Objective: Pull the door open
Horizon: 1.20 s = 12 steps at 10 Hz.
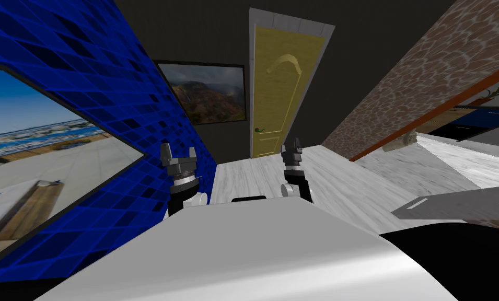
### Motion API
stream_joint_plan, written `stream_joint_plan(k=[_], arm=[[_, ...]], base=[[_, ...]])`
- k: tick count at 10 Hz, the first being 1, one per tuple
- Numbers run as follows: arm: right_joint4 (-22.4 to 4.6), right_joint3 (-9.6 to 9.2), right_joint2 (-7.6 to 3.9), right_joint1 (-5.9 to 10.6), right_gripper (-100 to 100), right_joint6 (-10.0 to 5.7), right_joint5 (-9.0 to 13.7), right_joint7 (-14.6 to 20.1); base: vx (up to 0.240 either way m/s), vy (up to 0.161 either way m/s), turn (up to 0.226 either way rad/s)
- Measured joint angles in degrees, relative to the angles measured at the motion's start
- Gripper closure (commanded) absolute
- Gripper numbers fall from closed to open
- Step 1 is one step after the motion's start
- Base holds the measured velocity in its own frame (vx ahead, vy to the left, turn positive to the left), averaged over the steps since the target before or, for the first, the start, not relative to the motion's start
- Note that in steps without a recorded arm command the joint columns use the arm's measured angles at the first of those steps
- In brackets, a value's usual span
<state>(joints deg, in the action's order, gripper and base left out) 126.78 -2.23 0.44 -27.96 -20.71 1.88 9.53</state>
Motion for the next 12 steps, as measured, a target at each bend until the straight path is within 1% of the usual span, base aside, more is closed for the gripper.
stream_joint_plan(k=[3,4,6,7,8,9,10,12], arm=[[-2.8,0.34,-1.02,0.69,-100,-0.78,0.0,0.0],[-3.9,0.32,-1.27,1.04,-100,-1.00,-0.1,-0.1],[-6.2,0.71,-2.14,1.75,-100,-1.45,0.0,-0.1],[-7.1,0.73,-2.34,1.98,-100,-1.66,-0.1,-0.2],[-8.2,0.97,-2.70,2.42,-100,-1.84,0.0,-0.1],[-9.4,1.04,-2.81,3.00,-100,-2.06,-0.1,-0.2],[-11.0,1.25,-3.25,3.49,-100,-2.39,-0.1,-0.3],[-13.3,1.55,-3.90,4.33,-100,-2.70,-0.1,-0.3]], base=[[0.157,0.013,0.034],[0.171,-0.022,0.066],[0.156,-0.027,0.039],[0.104,-0.010,0.038],[0.084,-0.010,0.039],[0.120,-0.016,0.077],[0.139,-0.033,0.060],[0.103,-0.022,0.049]])
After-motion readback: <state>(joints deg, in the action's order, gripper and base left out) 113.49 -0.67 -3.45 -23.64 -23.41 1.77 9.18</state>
